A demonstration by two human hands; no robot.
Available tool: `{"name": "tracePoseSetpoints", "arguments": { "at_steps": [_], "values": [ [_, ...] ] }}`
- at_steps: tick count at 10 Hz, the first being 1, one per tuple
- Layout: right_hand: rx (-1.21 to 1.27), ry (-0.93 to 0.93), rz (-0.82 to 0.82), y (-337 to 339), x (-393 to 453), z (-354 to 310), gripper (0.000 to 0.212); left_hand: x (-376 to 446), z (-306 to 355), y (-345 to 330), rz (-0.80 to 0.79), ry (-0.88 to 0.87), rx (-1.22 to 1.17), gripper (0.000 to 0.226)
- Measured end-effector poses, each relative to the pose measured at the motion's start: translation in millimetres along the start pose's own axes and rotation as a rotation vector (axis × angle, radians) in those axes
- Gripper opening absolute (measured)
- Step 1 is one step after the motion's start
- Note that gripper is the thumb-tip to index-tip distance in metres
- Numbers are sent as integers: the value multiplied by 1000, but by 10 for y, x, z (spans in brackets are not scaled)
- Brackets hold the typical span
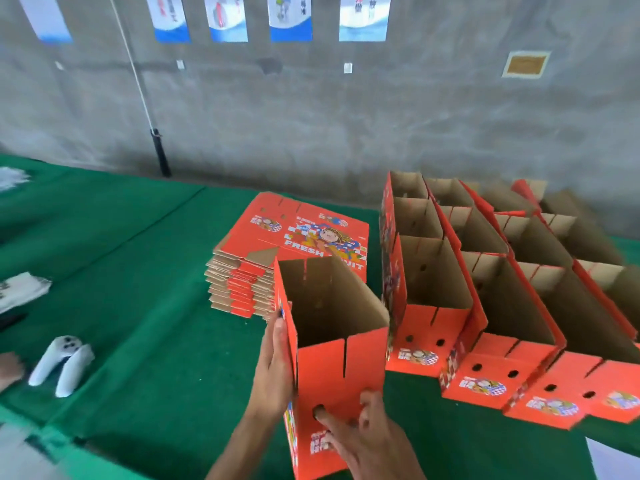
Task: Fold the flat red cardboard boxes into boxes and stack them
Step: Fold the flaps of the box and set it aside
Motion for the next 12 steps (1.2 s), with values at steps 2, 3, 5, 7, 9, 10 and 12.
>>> {"name": "tracePoseSetpoints", "arguments": {
  "at_steps": [2, 3, 5, 7, 9, 10, 12],
  "values": [
    [37, 91, 139, 215, 137, -418, 82, -163, 904, 362, 57, -249, -76, 46],
    [15, 167, 161, 613, 347, -701, 81, -51, 1408, 262, 15, -362, -96, 65],
    [-396, 432, 484, 1707, 921, -724, 62, 599, 2422, -810, -199, -434, -188, 76],
    [-745, 356, 504, 2867, 1336, -139, 50, 960, 2774, -2450, -453, -219, -130, 103],
    [-767, 261, 533, 4042, 1588, 802, 53, 817, 3061, -4063, -712, -117, -164, 89],
    [-774, 248, 588, 4590, 1884, 1223, 53, 955, 3228, -4768, -706, -98, -129, 86],
    [-774, 158, 613, 5483, 2460, 2229, 53, 1187, 3236, -6249, -707, -64, -38, 85]
  ]
}}
Point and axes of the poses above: each hand's wrist, its own x-axis towards the middle knuckle, its own y-axis out of the back of the hand, z = x × y, the point moved 5 cm from there along x, towards the middle knuckle, and after that the axes turned 7 degrees about y, right-handed, at the moved point
